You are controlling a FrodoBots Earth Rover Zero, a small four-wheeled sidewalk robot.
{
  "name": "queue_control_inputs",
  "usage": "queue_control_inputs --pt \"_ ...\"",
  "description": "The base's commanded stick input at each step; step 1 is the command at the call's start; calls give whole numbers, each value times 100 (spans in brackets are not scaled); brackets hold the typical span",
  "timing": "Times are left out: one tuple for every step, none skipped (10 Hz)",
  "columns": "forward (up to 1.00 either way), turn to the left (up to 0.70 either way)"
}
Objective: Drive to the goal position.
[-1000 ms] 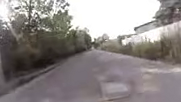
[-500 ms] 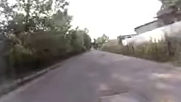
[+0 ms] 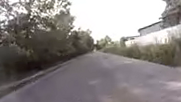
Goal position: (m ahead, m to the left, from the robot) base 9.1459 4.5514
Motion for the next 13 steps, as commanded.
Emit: queue_control_inputs --pt "100 -40" --pt "100 -40" --pt "100 -40" --pt "100 -40" --pt "100 -40" --pt "100 -40" --pt "100 -29" --pt "100 -7" --pt "100 0" --pt "100 0" --pt "100 0" --pt "100 0" --pt "100 0"
